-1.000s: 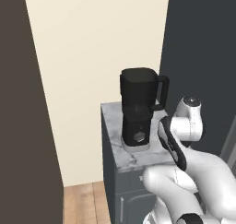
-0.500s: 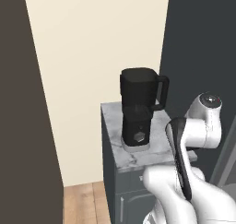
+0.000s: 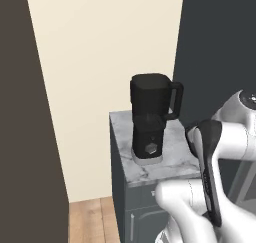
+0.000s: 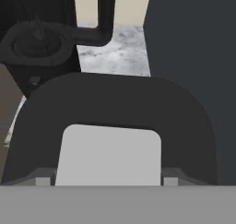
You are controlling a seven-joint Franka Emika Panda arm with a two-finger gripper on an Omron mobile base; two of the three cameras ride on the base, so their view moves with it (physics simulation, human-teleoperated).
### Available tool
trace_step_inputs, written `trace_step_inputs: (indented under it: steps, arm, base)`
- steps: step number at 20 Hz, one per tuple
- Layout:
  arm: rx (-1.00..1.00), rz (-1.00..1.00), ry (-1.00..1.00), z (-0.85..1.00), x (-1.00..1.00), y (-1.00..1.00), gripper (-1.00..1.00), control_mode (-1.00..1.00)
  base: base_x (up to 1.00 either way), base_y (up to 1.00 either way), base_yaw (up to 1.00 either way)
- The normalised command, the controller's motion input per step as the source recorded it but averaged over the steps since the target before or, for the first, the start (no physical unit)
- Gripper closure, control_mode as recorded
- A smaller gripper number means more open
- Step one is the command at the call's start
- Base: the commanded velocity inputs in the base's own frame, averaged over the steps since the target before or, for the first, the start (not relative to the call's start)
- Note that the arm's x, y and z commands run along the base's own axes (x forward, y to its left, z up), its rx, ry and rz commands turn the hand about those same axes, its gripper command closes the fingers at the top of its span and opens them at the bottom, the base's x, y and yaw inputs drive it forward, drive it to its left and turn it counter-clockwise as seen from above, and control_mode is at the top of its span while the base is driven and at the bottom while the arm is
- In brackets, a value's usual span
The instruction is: Close the lid blender by securely placing the lid on top.
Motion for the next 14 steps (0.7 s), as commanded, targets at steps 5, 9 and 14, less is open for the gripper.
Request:
trace_step_inputs:
  steps: [5,9,14]
  arm:
    - [-0.05,0.01,-0.22,1.0,0.04,0.24,1.0,-1.0]
    - [-0.06,0.07,-0.26,0.96,0.07,0.24,1.0,-1.0]
    - [-0.01,0.11,-0.21,0.63,0.31,0.25,1.0,-1.0]
  base:
    - [0.0,0.0,0.0]
    - [0.0,0.0,0.0]
    - [0.0,0.0,0.0]
